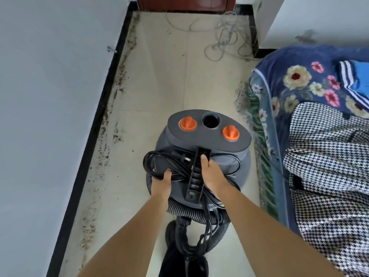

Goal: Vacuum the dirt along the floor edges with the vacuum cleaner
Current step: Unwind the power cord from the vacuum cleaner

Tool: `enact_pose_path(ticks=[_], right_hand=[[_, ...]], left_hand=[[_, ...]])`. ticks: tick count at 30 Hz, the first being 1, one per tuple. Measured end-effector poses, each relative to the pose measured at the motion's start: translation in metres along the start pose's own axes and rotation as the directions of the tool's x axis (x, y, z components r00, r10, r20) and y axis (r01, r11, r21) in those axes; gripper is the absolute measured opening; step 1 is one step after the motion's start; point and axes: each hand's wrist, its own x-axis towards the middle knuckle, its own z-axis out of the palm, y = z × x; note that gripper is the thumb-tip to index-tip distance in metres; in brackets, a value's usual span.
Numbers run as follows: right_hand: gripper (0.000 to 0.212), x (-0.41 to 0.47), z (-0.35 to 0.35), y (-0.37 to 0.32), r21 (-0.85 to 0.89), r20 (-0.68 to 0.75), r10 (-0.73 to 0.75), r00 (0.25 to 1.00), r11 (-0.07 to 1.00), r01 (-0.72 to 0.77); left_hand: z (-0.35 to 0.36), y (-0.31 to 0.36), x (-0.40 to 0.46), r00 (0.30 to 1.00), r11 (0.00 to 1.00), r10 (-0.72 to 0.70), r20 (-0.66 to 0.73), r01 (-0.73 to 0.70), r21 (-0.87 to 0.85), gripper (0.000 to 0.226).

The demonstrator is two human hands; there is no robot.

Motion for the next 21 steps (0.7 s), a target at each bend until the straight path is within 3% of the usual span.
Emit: enact_pose_path(ticks=[12,21], right_hand=[[0.044,-0.131,0.049,0.078,-0.043,-0.004,-0.039,0.999,0.998,0.038],[0.034,-0.216,0.089,0.118,-0.081,0.033,0.048,0.998,0.996,-0.045]], left_hand=[[-0.075,-0.125,-0.079,0.999,0.998,0.027,-0.026,-0.028,-0.05,0.051],[-0.134,-0.192,-0.119,1.0,0.997,0.028,-0.014,-0.029,-0.065,0.047]])
